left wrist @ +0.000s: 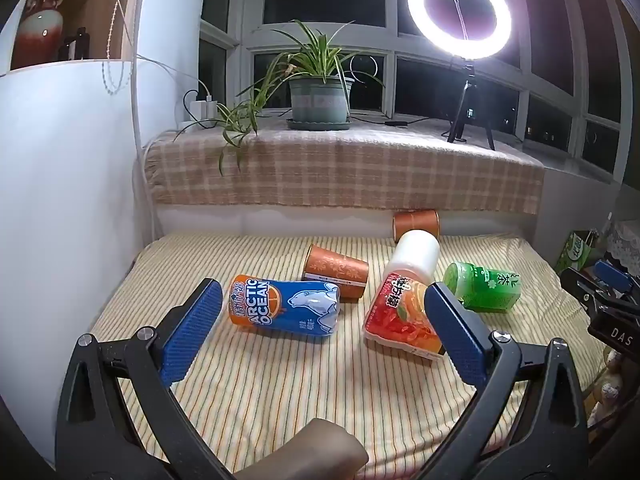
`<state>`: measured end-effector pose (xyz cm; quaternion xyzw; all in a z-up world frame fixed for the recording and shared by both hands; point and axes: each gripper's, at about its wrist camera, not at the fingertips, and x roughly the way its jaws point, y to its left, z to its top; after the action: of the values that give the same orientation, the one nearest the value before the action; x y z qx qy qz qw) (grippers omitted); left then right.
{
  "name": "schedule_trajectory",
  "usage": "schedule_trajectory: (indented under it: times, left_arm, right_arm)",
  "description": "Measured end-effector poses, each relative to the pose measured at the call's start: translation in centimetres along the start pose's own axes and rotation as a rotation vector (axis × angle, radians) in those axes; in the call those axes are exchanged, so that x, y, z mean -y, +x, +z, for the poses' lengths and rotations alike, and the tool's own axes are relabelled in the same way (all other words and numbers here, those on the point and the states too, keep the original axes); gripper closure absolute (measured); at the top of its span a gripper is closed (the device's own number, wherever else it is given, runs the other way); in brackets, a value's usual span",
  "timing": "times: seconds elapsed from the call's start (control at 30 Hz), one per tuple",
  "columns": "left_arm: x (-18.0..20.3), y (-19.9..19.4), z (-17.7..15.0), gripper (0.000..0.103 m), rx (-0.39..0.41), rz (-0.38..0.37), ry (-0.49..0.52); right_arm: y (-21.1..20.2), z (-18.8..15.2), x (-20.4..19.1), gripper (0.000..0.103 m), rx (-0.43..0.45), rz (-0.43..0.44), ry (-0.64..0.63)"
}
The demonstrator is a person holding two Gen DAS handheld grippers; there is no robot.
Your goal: Flip cup upright
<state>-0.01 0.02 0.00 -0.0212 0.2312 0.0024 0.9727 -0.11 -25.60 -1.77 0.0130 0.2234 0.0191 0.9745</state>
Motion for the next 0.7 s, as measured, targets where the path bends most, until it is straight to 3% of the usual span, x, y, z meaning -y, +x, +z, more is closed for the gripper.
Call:
schedule_trajectory:
  times: [0.7]
  left_arm:
    - [-0.62, -0.33, 0.42, 0.0, 0.008, 0.001, -0.001]
  right_arm:
    - [-0.02, 0.04, 0.07, 0.017, 0.0, -0.006, 0.002]
